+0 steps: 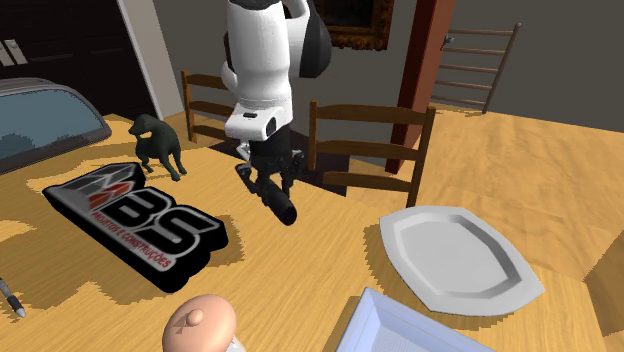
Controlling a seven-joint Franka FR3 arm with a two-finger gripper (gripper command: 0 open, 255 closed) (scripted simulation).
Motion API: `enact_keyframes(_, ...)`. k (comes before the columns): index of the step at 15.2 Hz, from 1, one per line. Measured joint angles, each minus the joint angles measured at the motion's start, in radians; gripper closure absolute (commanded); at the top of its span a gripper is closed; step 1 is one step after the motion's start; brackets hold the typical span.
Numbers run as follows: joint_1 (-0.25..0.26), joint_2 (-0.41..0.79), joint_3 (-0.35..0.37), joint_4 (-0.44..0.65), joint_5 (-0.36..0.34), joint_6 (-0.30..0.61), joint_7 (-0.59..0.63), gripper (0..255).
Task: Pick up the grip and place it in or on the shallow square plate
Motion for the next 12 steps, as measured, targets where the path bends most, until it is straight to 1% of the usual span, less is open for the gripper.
enact_keyframes(4,0.007,-0.02,0.005,0.03,-0.013,-0.047,0.021,255)
enact_keyframes(8,0.038,0.036,0.036,0.108,0.012,-0.075,0.071,255)
enact_keyframes(12,0.074,0.118,0.073,0.218,0.043,-0.108,0.131,255)
